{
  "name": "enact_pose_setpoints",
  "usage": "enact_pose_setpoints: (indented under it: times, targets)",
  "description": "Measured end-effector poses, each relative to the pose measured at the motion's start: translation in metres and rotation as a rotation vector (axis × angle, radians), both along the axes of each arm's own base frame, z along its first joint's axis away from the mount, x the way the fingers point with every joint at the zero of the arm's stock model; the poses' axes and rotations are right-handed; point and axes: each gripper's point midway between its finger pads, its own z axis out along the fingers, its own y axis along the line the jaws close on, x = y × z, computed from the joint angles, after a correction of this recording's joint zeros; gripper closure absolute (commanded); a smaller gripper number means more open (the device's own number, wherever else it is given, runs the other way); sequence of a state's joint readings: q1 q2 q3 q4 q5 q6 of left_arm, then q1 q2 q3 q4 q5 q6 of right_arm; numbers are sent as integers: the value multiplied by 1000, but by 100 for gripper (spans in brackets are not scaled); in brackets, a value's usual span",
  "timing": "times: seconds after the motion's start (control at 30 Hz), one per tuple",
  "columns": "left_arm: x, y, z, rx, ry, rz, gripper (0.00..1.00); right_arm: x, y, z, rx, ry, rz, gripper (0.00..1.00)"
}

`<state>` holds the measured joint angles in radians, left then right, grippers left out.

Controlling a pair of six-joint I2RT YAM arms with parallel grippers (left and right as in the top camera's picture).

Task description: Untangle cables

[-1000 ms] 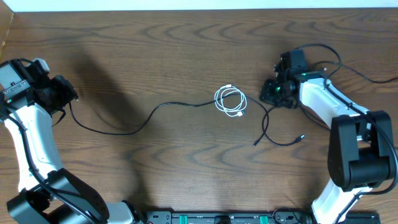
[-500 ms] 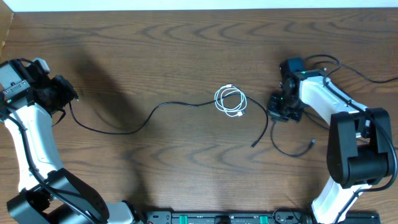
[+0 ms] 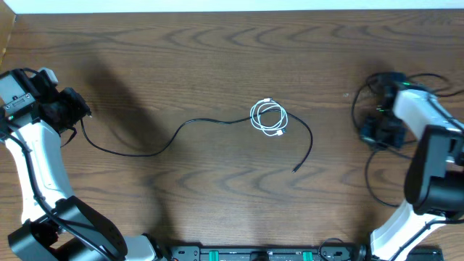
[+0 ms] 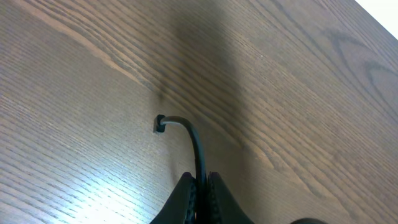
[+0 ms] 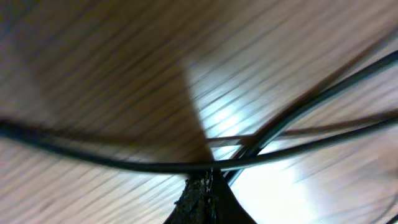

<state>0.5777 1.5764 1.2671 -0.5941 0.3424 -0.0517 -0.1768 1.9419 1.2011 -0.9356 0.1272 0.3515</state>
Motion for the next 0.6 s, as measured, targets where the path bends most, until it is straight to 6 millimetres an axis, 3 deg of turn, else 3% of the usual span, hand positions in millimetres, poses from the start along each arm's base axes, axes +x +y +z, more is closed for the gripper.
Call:
enact_pose_setpoints:
  times: [0.3,0.47,0.6]
  targets:
    - [0,0,0,0,0,0,92,-1,-99,1,-45,-133,-191,97]
    - [0,0,0,0,0,0,92,-21,-156,2,-88,-185,-344,97]
    - [1,1,1,3,-5,0,92,-46,-187,2,-102,-195,-475,98]
